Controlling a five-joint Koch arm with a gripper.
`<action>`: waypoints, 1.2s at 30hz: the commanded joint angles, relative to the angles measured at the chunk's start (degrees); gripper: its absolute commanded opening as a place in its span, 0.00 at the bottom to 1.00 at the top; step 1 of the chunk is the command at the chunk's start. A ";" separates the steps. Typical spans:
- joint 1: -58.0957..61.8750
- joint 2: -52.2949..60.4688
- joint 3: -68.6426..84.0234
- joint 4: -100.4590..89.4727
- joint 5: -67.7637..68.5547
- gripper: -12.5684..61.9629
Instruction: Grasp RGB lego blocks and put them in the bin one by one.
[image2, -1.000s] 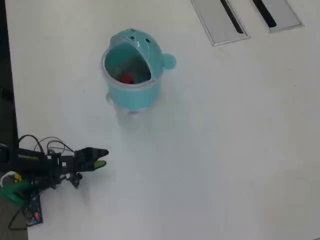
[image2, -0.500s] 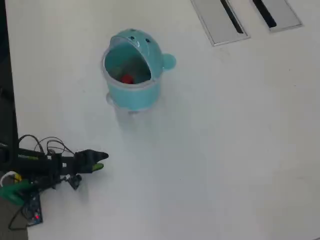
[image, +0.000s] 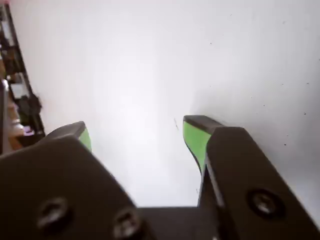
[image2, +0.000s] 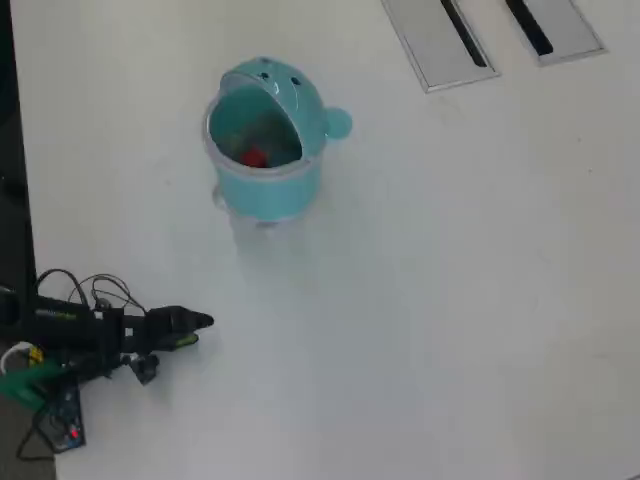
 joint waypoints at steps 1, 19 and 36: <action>0.00 3.96 4.13 4.13 -0.09 0.63; 0.53 3.87 4.13 6.15 1.41 0.63; -0.09 3.87 4.13 6.15 1.41 0.63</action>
